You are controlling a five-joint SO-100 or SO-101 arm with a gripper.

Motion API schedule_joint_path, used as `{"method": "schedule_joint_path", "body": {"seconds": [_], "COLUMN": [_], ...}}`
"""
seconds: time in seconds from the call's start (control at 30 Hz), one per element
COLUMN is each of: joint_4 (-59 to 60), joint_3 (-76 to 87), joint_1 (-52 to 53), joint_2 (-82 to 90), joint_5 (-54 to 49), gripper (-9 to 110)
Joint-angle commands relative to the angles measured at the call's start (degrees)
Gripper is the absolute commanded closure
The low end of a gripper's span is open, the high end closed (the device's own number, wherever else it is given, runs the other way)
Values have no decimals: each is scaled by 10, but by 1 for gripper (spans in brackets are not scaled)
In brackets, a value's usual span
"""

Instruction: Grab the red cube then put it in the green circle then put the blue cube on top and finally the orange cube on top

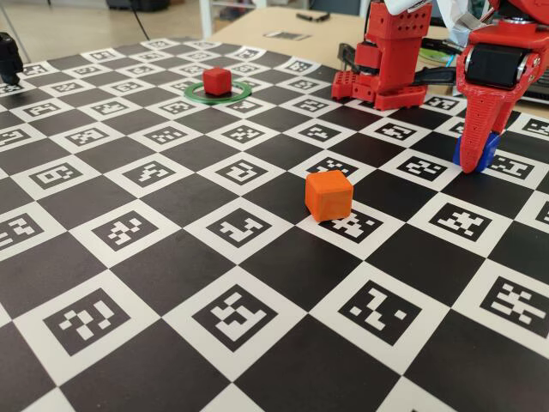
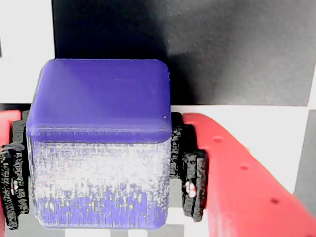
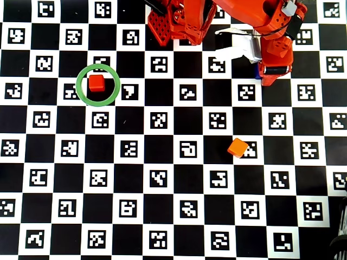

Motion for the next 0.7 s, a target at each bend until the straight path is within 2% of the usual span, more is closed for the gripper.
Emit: {"method": "schedule_joint_path", "body": {"seconds": [0.0, 0.2, 0.43, 0.67], "joint_4": [15, 31, 205, 279], "joint_3": [0, -15, -190, -314], "joint_1": [3, 26, 129, 293], "joint_2": [8, 25, 47, 60], "joint_5": [-4, -32, -163, -342], "gripper": [89, 91, 90, 90]}}
